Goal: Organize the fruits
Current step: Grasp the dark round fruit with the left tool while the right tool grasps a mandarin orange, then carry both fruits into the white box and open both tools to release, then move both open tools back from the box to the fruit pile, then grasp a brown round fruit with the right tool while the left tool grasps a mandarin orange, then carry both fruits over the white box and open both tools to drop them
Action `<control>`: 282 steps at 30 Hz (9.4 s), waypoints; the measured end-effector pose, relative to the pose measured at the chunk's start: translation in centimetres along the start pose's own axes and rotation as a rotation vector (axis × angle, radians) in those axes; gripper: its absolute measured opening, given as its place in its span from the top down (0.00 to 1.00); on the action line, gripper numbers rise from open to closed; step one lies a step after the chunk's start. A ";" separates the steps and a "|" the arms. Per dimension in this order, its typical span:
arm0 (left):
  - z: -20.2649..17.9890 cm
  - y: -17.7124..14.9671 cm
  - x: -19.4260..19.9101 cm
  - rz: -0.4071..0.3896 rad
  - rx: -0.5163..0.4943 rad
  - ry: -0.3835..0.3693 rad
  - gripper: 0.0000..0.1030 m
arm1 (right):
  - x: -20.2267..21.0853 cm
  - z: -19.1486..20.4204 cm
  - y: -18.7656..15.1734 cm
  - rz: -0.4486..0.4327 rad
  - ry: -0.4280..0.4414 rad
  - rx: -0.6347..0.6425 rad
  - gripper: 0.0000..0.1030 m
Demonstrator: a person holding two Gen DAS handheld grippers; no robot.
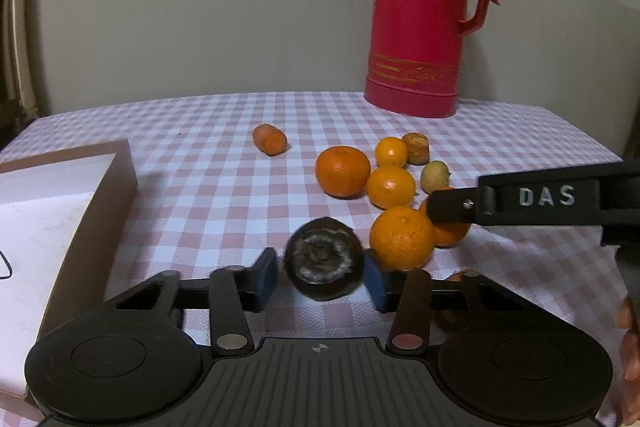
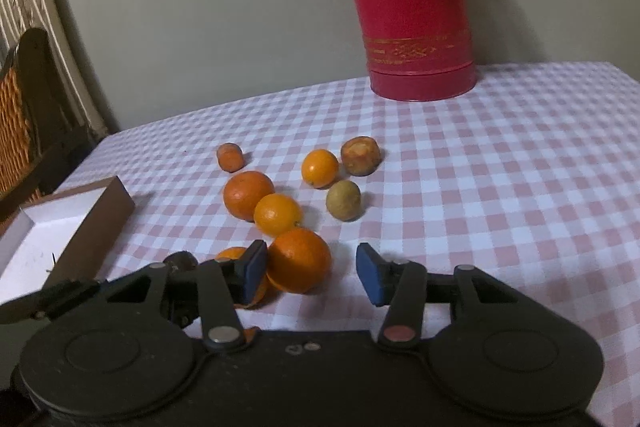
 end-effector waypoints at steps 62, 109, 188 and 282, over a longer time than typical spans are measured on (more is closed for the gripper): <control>18.9 -3.4 13.8 -0.226 0.207 0.379 0.59 | 2.6 19.3 -3.1 -0.199 0.329 0.318 0.74; 18.8 -2.9 12.9 -0.207 0.250 0.526 0.00 | 2.7 15.3 -2.4 -0.270 0.129 0.248 0.06; -0.2 -0.4 3.5 -0.107 -0.030 0.121 0.08 | 4.3 -1.2 -4.2 -0.097 -0.150 0.036 0.80; 7.8 -4.4 12.4 -0.131 0.035 0.024 0.64 | 5.2 10.8 -6.9 -0.077 0.127 0.162 0.78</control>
Point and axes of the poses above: each gripper's, at about its wrist camera, not at the fingertips, and x roughly against the way its jaws point, z to its left, y to its top, the point moved 1 cm from there along -x, roughly the way its jaws point, and after that the axes turned 3 degrees about z, right-handed, at the moved point
